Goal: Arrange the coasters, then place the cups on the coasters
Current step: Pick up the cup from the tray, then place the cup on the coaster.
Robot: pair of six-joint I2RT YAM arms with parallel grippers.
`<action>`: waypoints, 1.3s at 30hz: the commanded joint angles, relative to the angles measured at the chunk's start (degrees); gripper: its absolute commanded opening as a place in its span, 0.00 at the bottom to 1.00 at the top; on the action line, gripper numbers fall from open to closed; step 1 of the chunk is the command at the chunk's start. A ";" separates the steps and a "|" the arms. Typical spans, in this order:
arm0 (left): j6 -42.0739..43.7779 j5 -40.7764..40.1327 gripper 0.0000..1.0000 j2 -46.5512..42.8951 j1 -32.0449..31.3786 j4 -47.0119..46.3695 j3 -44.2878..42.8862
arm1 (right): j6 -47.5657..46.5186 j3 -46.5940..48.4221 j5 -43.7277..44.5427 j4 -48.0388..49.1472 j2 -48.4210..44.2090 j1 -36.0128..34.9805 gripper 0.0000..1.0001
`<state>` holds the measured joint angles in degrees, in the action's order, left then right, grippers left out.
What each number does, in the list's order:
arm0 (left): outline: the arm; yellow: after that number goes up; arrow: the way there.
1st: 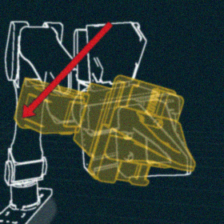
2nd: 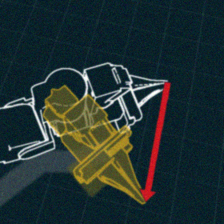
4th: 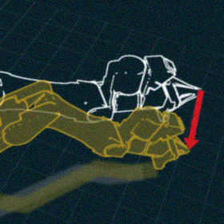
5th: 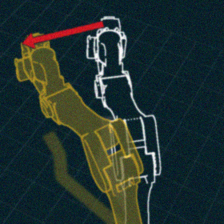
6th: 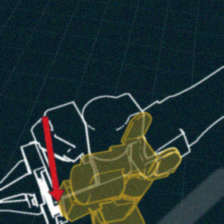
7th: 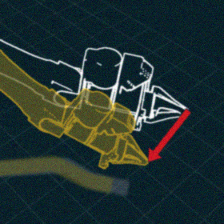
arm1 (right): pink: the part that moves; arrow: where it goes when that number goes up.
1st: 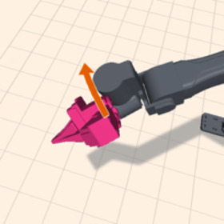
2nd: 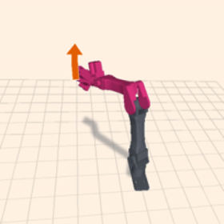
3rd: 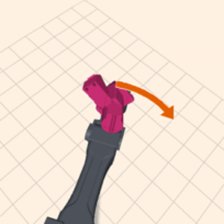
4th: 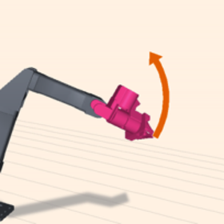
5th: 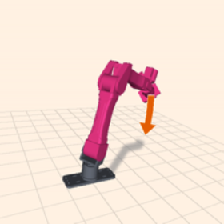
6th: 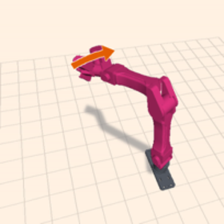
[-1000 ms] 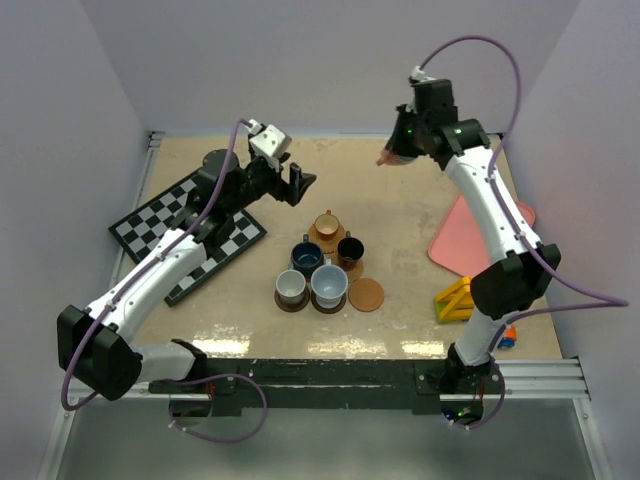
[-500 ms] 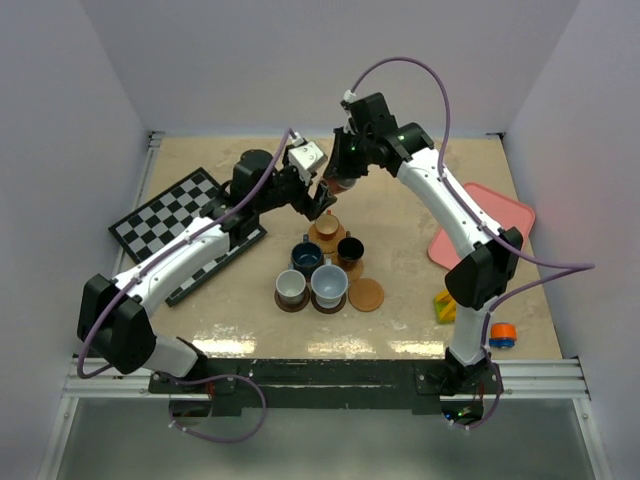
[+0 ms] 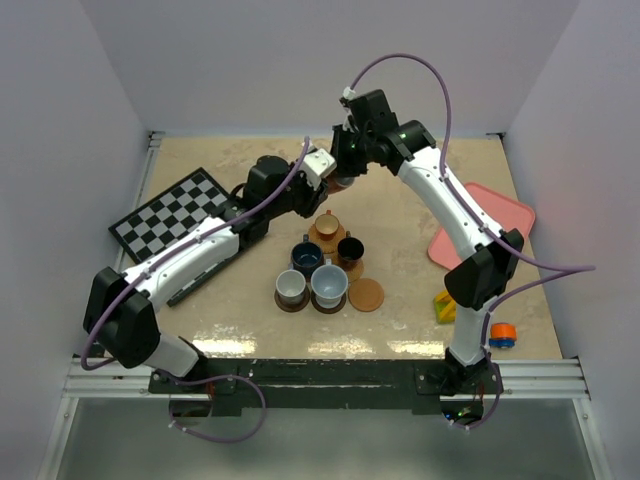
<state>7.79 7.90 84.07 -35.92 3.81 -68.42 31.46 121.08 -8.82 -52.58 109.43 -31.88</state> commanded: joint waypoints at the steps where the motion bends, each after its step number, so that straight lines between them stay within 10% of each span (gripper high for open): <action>1: 0.21 -1.31 0.42 1.27 -1.08 -2.85 -2.33 | -0.26 3.20 -2.43 1.86 -0.53 -0.38 0.00; 11: -3.48 2.29 0.00 1.89 -1.08 -6.71 -1.45 | -2.28 2.41 -5.15 1.25 -0.27 -0.29 0.00; 16: -6.82 4.04 0.00 -0.92 -0.99 -9.52 0.91 | -4.56 -0.13 -6.73 0.90 -1.32 0.41 0.01; 28: -11.92 14.06 0.00 -4.35 1.73 -8.56 3.47 | -8.96 -4.26 -16.12 3.96 -7.99 7.96 0.53; 39: -11.84 36.20 0.00 -7.08 10.87 0.21 2.51 | -31.02 -15.07 -29.95 5.02 -16.70 13.51 0.56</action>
<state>-3.86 32.25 80.64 -27.81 2.94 -64.36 9.87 112.55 -32.67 -48.36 96.18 -17.23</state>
